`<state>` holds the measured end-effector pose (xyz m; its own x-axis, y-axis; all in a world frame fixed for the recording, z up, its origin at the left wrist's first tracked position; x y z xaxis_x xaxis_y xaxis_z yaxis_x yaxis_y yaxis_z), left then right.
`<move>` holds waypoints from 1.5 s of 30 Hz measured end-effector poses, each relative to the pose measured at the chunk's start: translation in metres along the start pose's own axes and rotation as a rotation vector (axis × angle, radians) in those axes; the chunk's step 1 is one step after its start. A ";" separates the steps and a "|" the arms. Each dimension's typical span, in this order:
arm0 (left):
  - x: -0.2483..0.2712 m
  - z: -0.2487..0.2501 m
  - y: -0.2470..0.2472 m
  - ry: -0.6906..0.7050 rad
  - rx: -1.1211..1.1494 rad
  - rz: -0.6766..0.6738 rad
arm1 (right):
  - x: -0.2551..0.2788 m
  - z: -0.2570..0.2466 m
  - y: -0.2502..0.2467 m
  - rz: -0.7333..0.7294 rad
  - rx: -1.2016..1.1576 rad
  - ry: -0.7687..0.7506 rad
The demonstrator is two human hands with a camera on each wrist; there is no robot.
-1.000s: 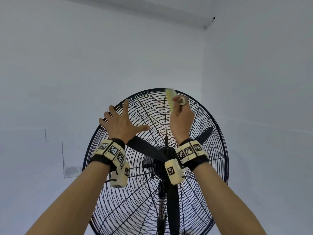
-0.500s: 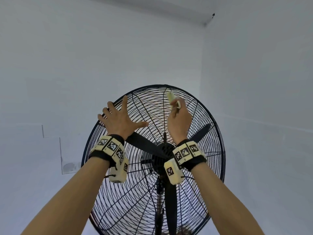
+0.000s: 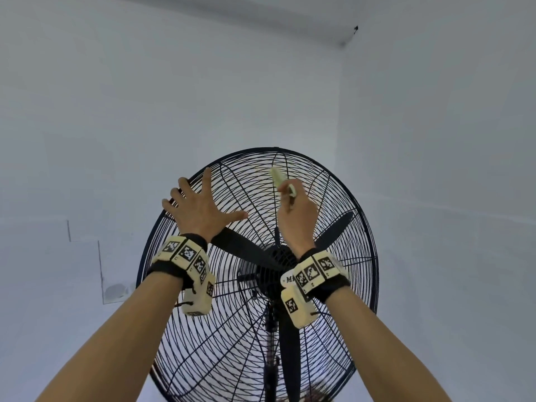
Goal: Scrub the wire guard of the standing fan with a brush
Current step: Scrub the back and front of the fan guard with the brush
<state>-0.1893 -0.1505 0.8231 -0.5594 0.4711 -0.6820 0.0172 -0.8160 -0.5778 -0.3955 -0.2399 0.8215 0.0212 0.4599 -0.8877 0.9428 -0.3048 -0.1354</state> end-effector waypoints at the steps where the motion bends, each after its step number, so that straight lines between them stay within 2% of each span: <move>1: -0.001 -0.001 0.000 0.004 -0.001 -0.002 | 0.005 -0.007 0.007 -0.071 -0.019 -0.068; 3: 0.000 -0.004 0.000 0.020 -0.003 -0.017 | 0.012 -0.017 0.010 -0.196 -0.070 -0.153; 4: 0.001 -0.006 0.000 0.031 -0.009 -0.025 | 0.013 -0.018 0.005 -0.220 -0.116 -0.137; 5: 0.002 -0.008 0.000 0.042 -0.016 -0.030 | 0.012 -0.012 -0.003 -0.194 -0.156 -0.089; 8: 0.005 -0.011 -0.002 0.062 -0.019 -0.035 | 0.012 0.019 -0.029 0.067 -0.139 0.075; 10: 0.007 -0.012 -0.004 0.067 -0.021 -0.026 | 0.020 0.024 -0.025 0.098 -0.065 0.080; 14: 0.006 -0.010 -0.003 0.071 -0.014 -0.012 | 0.041 -0.003 -0.002 -0.128 -0.030 -0.147; 16: 0.005 -0.010 -0.003 0.065 -0.012 -0.010 | 0.037 -0.002 -0.005 -0.171 -0.118 -0.113; 18: 0.006 -0.008 -0.003 0.066 -0.012 -0.015 | 0.029 0.012 -0.018 -0.067 -0.166 0.013; 20: 0.008 -0.007 -0.003 0.073 -0.013 -0.009 | 0.026 0.026 -0.030 0.091 -0.091 0.118; 21: 0.008 -0.007 -0.004 0.075 -0.015 -0.005 | 0.028 0.028 -0.031 0.124 -0.052 0.139; 22: 0.009 -0.007 -0.004 0.076 -0.017 0.000 | 0.030 0.026 -0.027 0.118 -0.016 0.125; 24: 0.009 -0.007 -0.005 0.076 -0.012 0.004 | 0.038 0.016 -0.015 0.008 0.012 0.030; 26: 0.009 -0.009 -0.006 0.069 -0.007 0.005 | 0.044 0.006 -0.008 -0.123 -0.042 -0.048; 28: 0.009 -0.009 -0.006 0.069 -0.005 0.007 | 0.043 0.007 -0.012 -0.153 -0.134 -0.041; 30: 0.011 -0.008 -0.006 0.076 -0.003 0.006 | 0.038 0.019 -0.024 -0.033 -0.165 0.047; 32: 0.011 -0.007 -0.005 0.078 -0.005 0.002 | 0.035 0.030 -0.031 0.109 -0.094 0.129; 33: 0.012 -0.007 -0.005 0.080 -0.008 0.004 | 0.035 0.030 -0.030 0.123 -0.037 0.132; 36: 0.010 -0.009 -0.006 0.075 -0.008 0.012 | 0.038 0.017 -0.013 -0.055 0.035 0.006; 38: 0.009 -0.009 -0.006 0.068 0.000 0.014 | 0.041 0.013 -0.009 -0.186 -0.073 -0.038; 39: 0.009 -0.009 -0.007 0.069 0.002 0.015 | 0.041 0.014 -0.011 -0.207 -0.137 -0.028; 41: 0.011 -0.008 -0.006 0.076 0.002 0.015 | 0.043 0.027 -0.023 -0.137 -0.216 0.063; 43: 0.013 -0.006 -0.006 0.085 0.006 0.020 | 0.049 0.043 -0.035 0.010 -0.178 0.172; 45: 0.014 -0.006 -0.007 0.087 0.002 0.019 | 0.064 0.049 -0.035 0.058 -0.119 0.229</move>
<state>-0.1923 -0.1360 0.8144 -0.4847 0.4831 -0.7291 0.0255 -0.8255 -0.5639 -0.4431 -0.2411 0.7478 0.1380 0.6257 -0.7678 0.9701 -0.2417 -0.0226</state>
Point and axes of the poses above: each hand's wrist, its own x-axis away from the middle knuckle, its own y-axis out of the palm, z = x × y, the point moved 7 cm from there along -x, towards the middle knuckle, and after that the axes turned 12 degrees about x, right-handed, at the moved point
